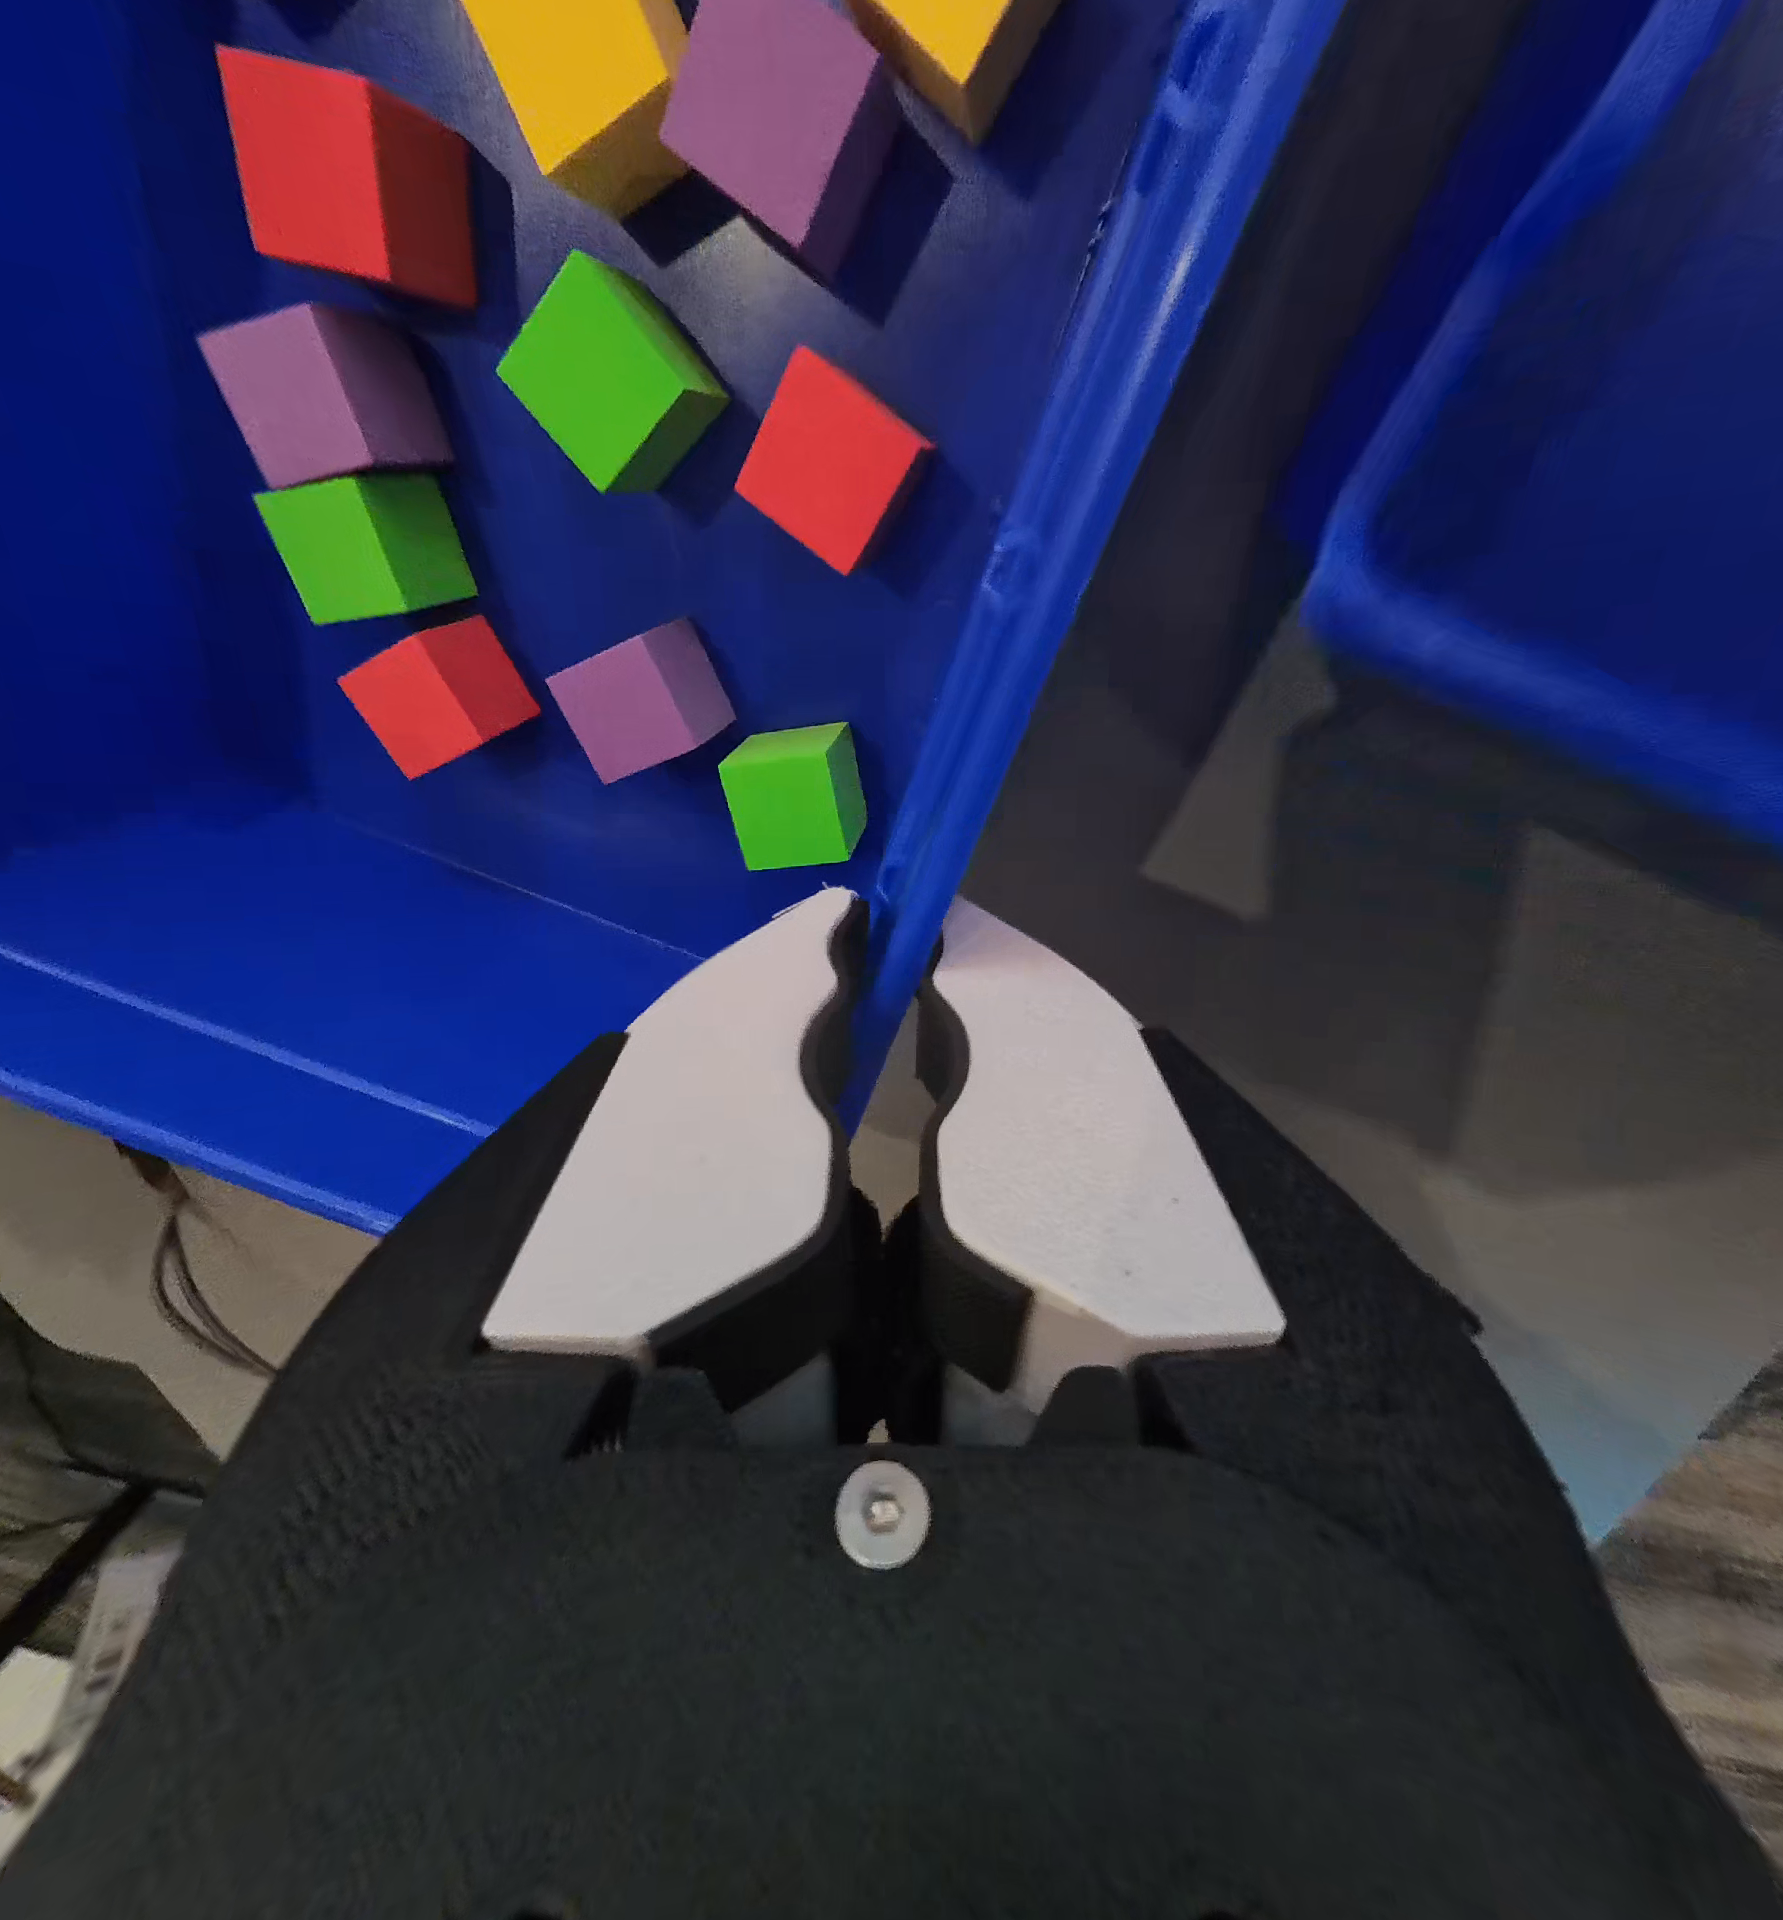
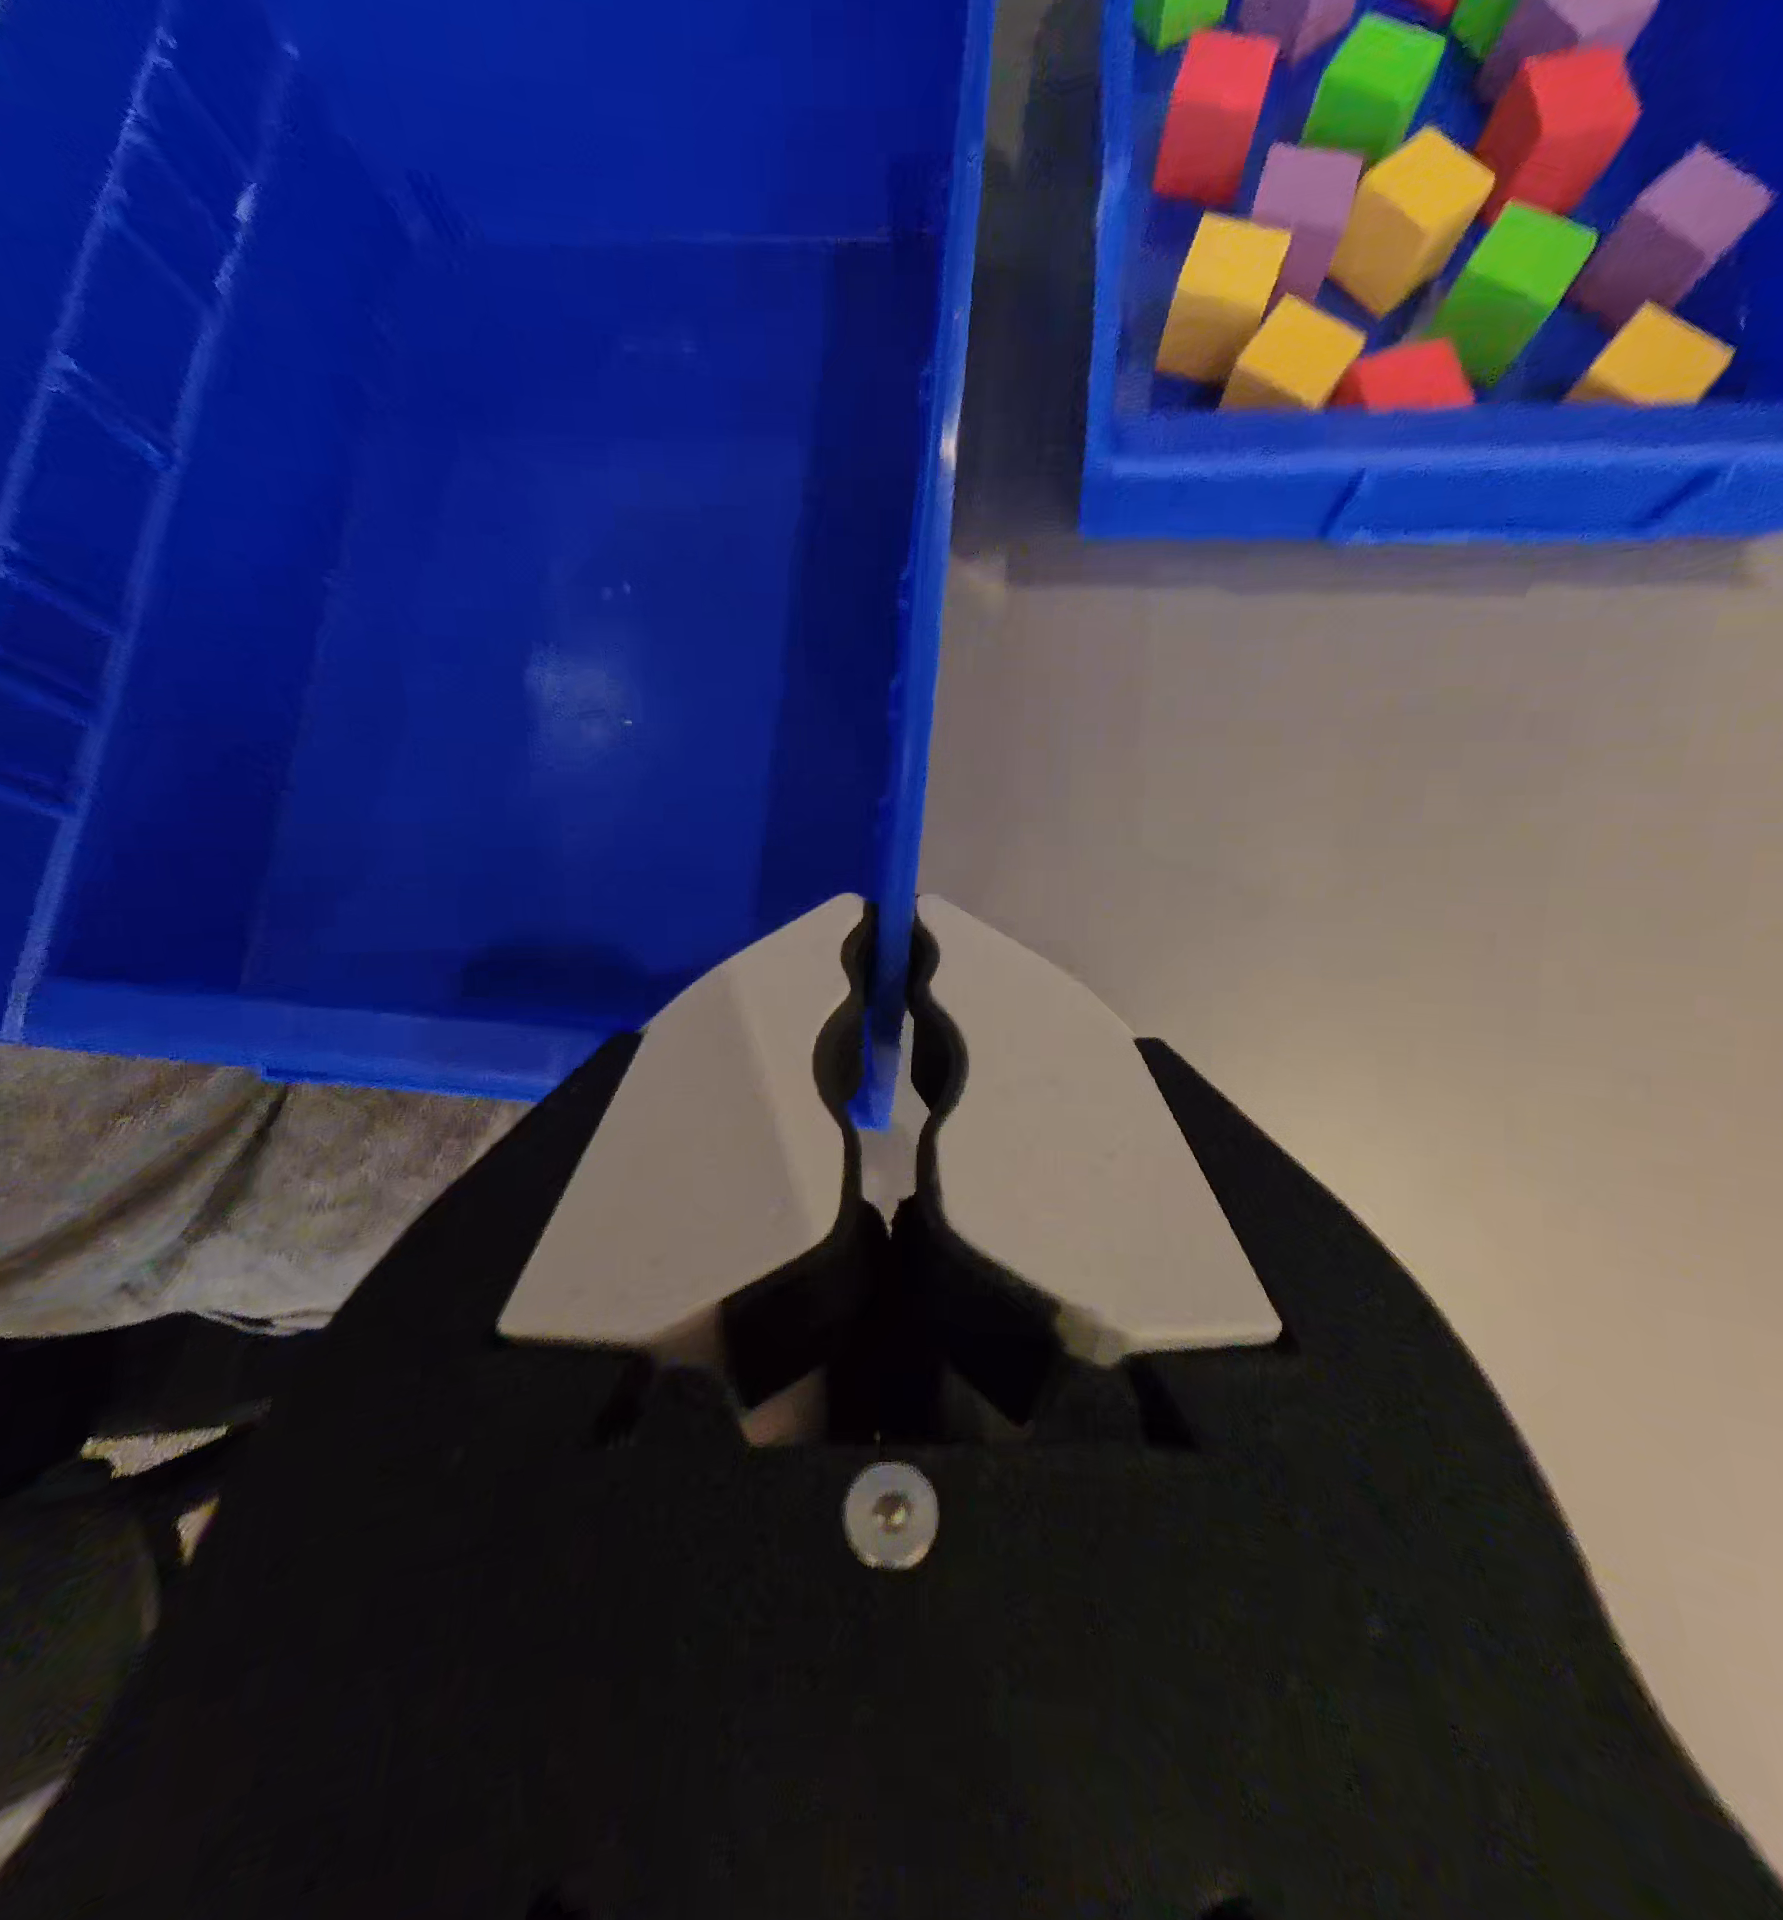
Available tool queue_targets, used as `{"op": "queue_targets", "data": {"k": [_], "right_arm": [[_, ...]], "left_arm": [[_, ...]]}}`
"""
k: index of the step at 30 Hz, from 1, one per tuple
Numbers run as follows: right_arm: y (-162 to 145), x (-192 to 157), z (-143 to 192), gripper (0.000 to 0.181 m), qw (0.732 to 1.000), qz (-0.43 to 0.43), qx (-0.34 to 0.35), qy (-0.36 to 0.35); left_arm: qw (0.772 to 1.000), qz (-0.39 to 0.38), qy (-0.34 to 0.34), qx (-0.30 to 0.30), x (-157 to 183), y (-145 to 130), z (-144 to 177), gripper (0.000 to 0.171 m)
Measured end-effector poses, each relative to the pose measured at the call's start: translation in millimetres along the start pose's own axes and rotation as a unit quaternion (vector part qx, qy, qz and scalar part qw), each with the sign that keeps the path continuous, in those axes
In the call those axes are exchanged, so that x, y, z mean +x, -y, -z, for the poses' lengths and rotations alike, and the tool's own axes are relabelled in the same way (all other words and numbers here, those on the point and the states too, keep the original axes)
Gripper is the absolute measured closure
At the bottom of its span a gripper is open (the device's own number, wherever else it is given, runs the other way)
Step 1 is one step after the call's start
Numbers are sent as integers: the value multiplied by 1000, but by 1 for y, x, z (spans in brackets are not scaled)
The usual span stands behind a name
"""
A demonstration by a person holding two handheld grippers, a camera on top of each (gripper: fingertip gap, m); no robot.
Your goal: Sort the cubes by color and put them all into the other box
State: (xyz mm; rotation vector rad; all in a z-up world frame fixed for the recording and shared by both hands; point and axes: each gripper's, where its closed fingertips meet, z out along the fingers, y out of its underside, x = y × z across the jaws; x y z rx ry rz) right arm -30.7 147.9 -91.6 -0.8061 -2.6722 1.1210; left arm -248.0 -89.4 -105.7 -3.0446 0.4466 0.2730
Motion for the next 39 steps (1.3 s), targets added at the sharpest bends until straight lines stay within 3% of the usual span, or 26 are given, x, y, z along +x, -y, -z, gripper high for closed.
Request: {"op": "queue_targets", "data": {"k": [13,21,31,39], "right_arm": [[-55,33,56,178,998,-58,-13,-23],[-88,48,90,178,992,-111,-9,-66],[-117,92,124,177,967,-201,15,-152],[-123,130,135,174,909,-316,58,-265]], "left_arm": [[1000,15,19,-8,7,-74,4,167],[999,-40,-2,10,12,-77,5,167],[994,-103,15,20,20,-72,7,166],[990,-141,16,25,34,-72,10,165]]}}
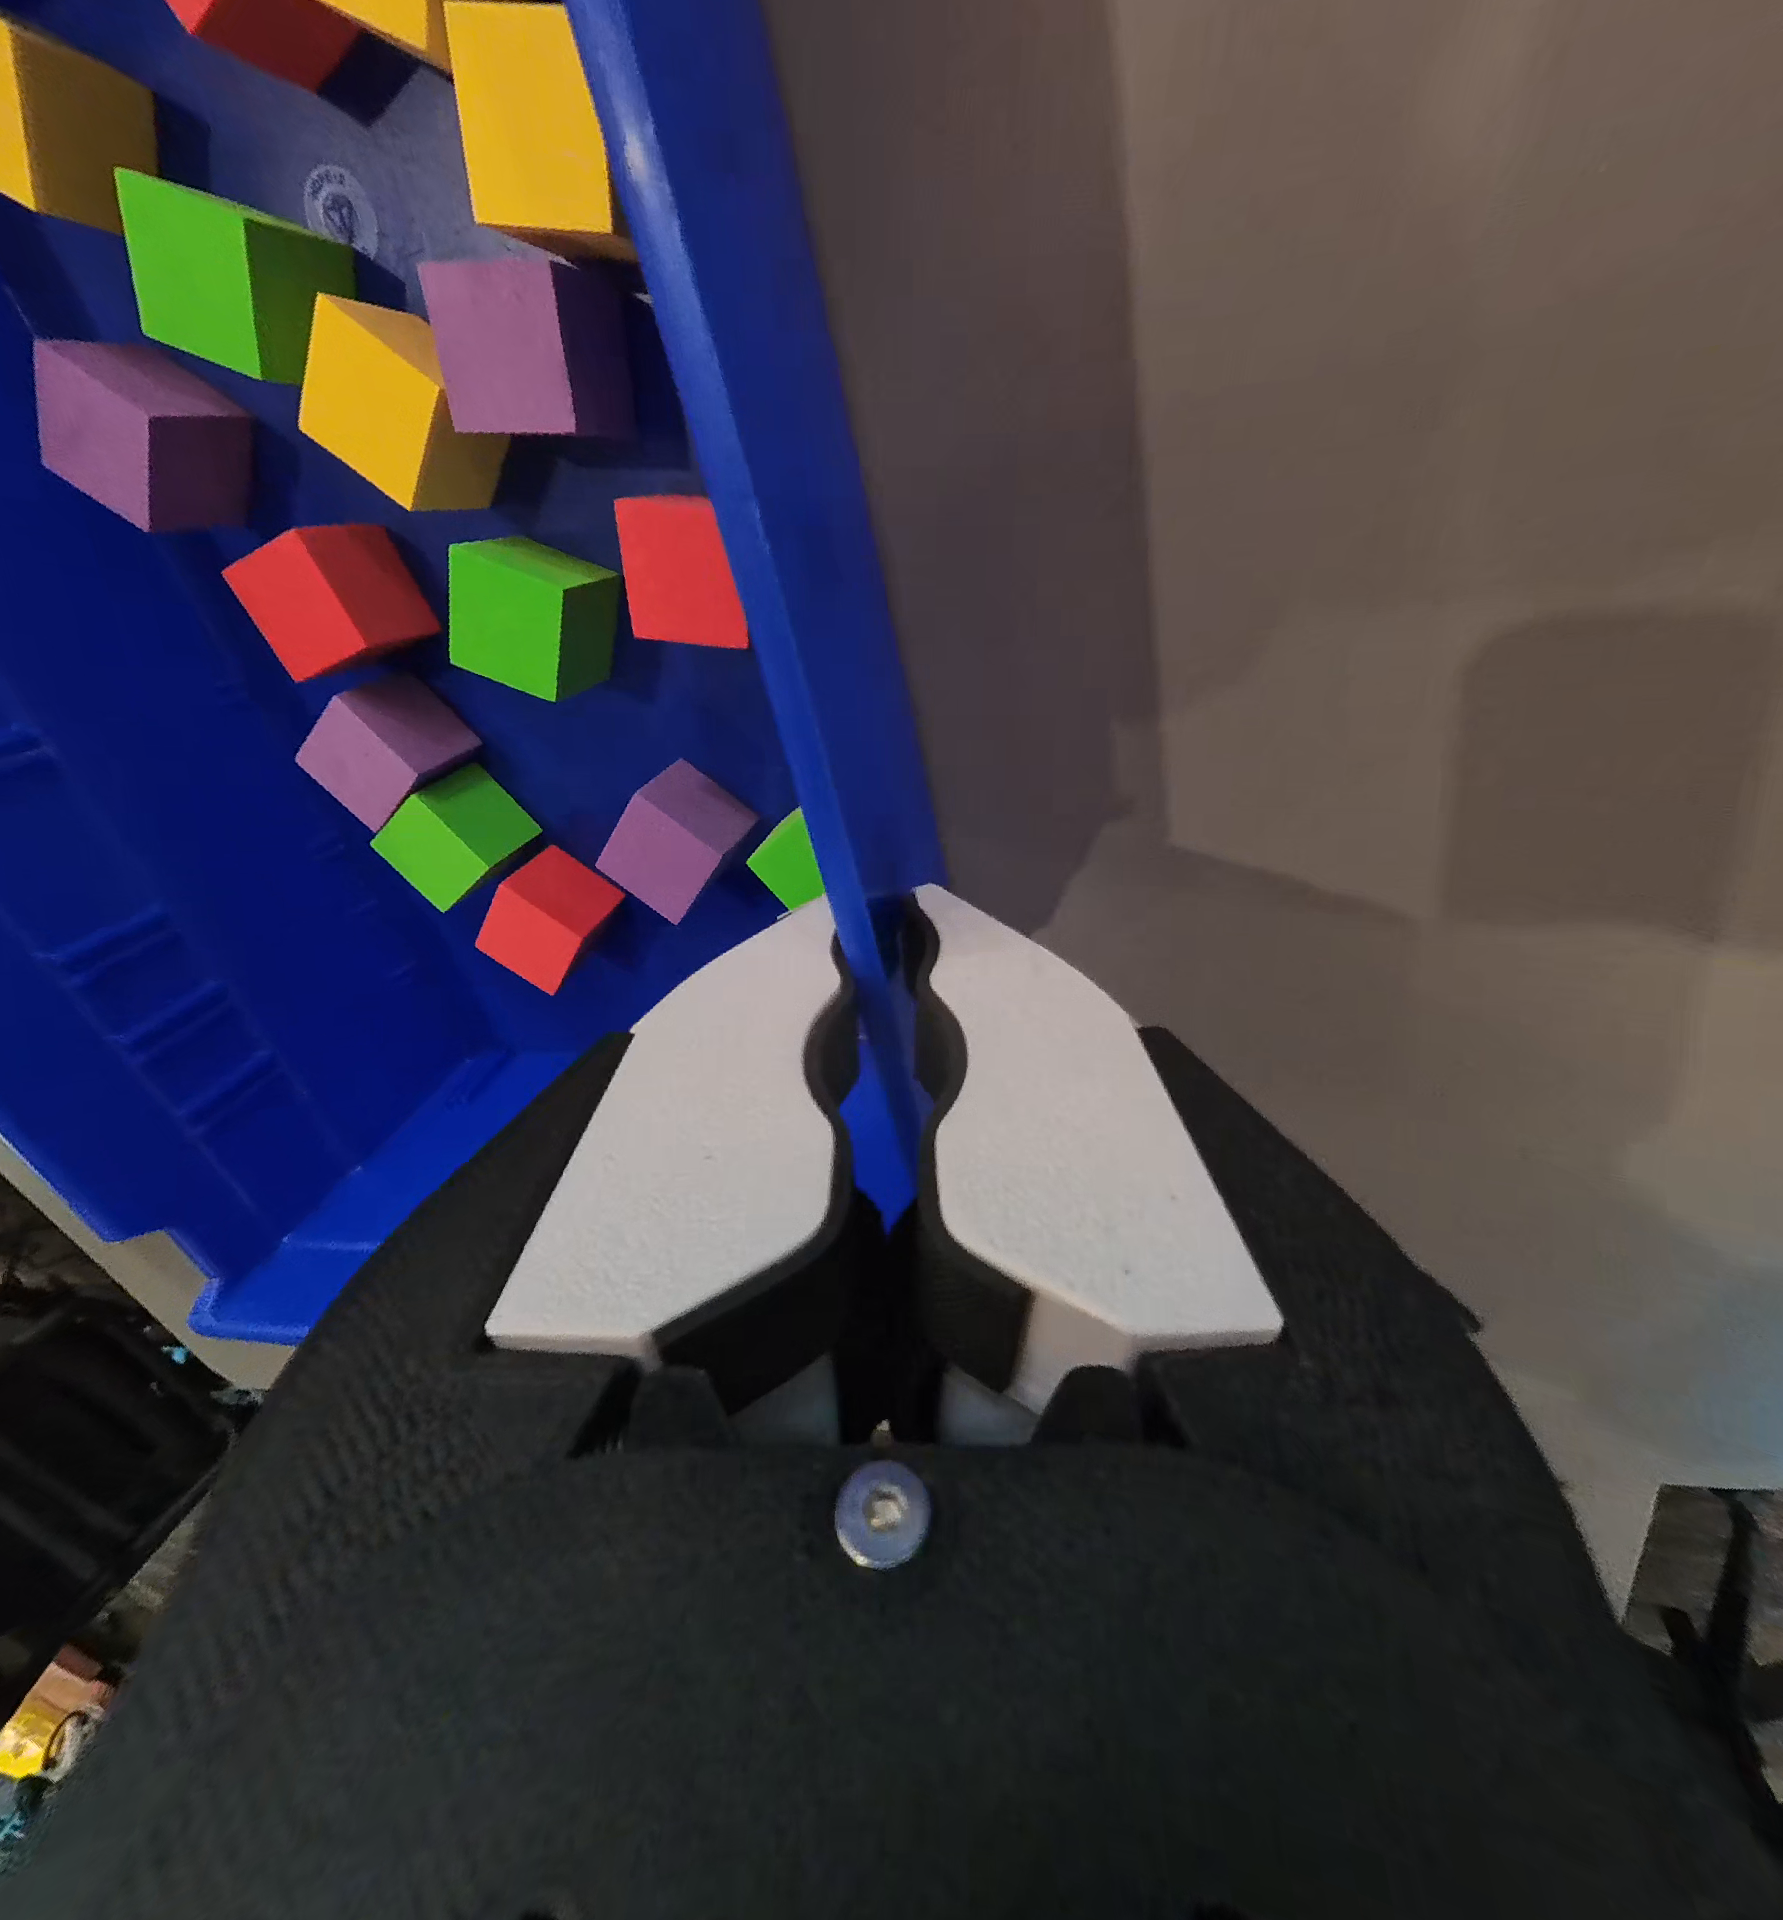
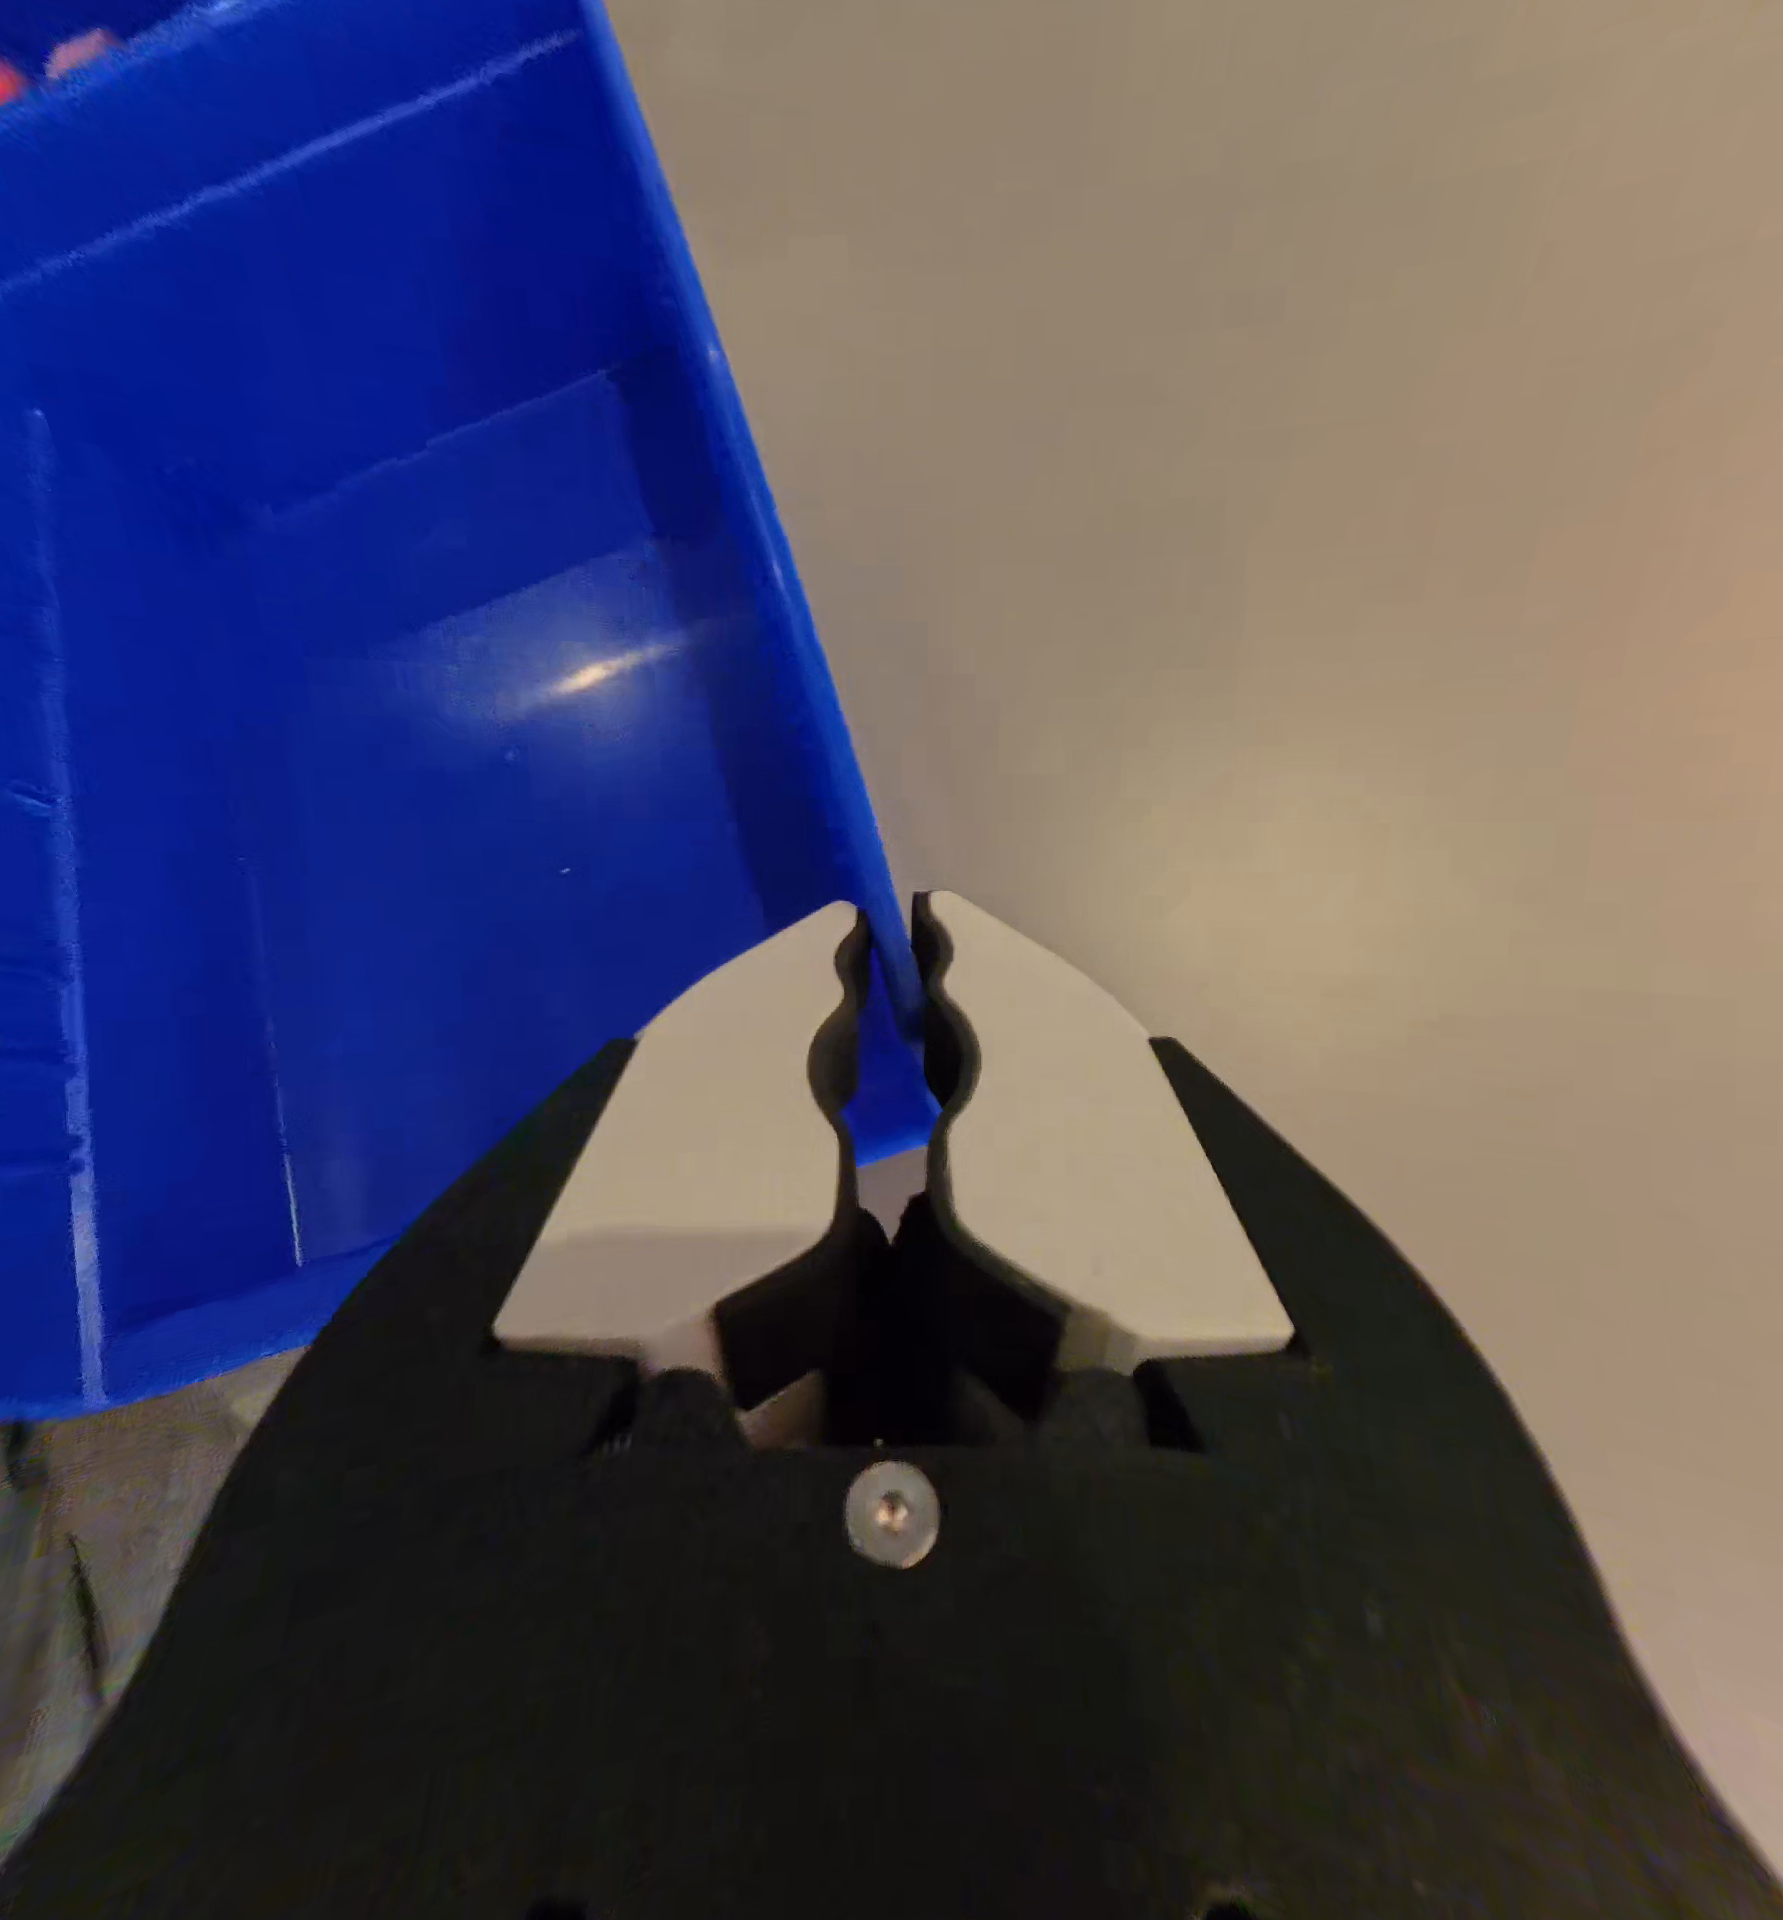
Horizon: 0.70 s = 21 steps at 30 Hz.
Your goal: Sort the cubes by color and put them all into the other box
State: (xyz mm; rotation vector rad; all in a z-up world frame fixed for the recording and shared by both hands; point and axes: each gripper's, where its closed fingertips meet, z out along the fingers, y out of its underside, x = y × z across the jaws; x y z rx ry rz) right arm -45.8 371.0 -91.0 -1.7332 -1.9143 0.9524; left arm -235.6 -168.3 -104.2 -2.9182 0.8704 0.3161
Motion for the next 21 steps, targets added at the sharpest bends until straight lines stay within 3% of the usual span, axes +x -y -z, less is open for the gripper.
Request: {"op": "queue_targets", "data": {"k": [4,9,13,15,21], "right_arm": [[4,7,-1,175,994,-74,33,-67],[4,-1,-2,177,988,-86,51,-115],[21,-11,5,152,989,-71,84,-100],[37,-21,17,149,988,-54,114,-88],[50,-52,24,148,990,28,119,-70]], "left_arm": [[1000,0,3,13,2,-1,0,165],[999,23,11,33,1,-1,1,164],[998,51,24,38,-2,-5,4,140],[996,67,30,47,-3,-6,9,132],[995,72,37,50,8,-4,12,131]]}}
